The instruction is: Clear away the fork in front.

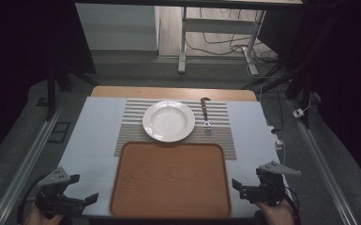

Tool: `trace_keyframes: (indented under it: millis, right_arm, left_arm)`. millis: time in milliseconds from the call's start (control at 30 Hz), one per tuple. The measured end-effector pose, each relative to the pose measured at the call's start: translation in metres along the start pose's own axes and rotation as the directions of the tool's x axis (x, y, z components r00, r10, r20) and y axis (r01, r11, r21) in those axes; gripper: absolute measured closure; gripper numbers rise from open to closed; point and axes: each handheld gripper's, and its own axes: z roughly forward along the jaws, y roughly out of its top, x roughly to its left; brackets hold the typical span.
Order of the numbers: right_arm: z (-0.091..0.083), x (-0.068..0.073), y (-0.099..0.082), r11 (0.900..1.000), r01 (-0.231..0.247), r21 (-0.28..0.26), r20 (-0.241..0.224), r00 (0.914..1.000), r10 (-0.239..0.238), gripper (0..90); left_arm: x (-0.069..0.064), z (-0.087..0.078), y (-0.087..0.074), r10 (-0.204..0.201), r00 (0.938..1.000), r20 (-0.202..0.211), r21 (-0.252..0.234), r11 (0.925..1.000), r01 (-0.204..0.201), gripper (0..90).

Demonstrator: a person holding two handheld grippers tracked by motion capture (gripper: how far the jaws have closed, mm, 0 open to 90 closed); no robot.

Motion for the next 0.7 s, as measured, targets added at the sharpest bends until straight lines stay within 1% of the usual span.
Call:
trace_keyframes:
  millis: [33, 67, 100, 133, 167, 233, 333, 400, 533, 700]
  right_arm:
    - [0.0007, 0.0005, 0.0002, 1.0, 0.006, 0.007, -0.007, 1.0, -0.006, 0.0]
    - [0.0029, 0.002, 0.0009, 0.9994, 0.021, 0.027, -0.014, 0.9997, -0.021, 0.0]
    - [0.0029, 0.002, 0.0009, 0.9994, 0.021, 0.027, -0.014, 0.9997, -0.021, 0.0]
    - [0.0039, 0.0037, 0.001, 0.9986, 0.039, 0.036, -0.013, 0.9992, -0.039, 0.0]
    - [0.0039, 0.0042, 0.0011, 0.9983, 0.046, 0.037, -0.014, 0.9989, -0.045, 0.0]
    - [0.004, 0.0044, 0.0011, 0.9982, 0.048, 0.037, -0.013, 0.9988, -0.047, 0.0]
    - [0.004, 0.0041, 0.0011, 0.9981, 0.048, 0.038, -0.017, 0.9987, -0.047, 0.0]
    - [0.0041, 0.0042, 0.0013, 0.9978, 0.051, 0.042, -0.018, 0.9986, -0.05, 0.0]
    - [0.0045, 0.0055, 0.0013, 0.9971, 0.061, 0.046, -0.013, 0.9981, -0.061, 0.0]
    - [0.0057, 0.0056, 0.0017, 0.9963, 0.065, 0.056, -0.026, 0.9976, -0.064, 0.0]
  left_arm:
    - [-0.0001, 0.0004, 0.0, 0.001, 1.0, 0.004, 0.003, 1.0, -0.001, 0.0]
    - [0.0001, 0.0005, 0.0001, 0.001, 1.0, 0.005, 0.004, 1.0, -0.001, 0.0]
    - [0.0004, 0.0006, 0.0002, -0.001, 1.0, 0.006, 0.005, 1.0, 0.001, 0.0]
    - [0.0011, 0.0006, 0.0002, -0.005, 0.9999, 0.013, 0.006, 1.0, 0.005, 0.0]
    - [0.0018, 0.0006, 0.0002, -0.011, 0.9998, 0.016, 0.005, 0.9999, 0.011, 0.0]
    - [0.0039, -0.0001, -0.0001, -0.022, 0.9992, 0.032, -0.003, 0.9998, 0.022, 0.0]
    - [0.0061, -0.0006, 0.0, -0.038, 0.9985, 0.041, -0.018, 0.9991, 0.039, 0.0]
    - [0.0074, -0.0006, 0.0001, -0.041, 0.9983, 0.042, -0.024, 0.9988, 0.042, 0.0]
    - [0.0082, 0.0004, 0.0006, -0.05, 0.9976, 0.048, -0.015, 0.9986, 0.051, 0.0]
    - [0.0088, 0.0007, 0.0006, -0.056, 0.9971, 0.052, -0.012, 0.9983, 0.057, 0.0]
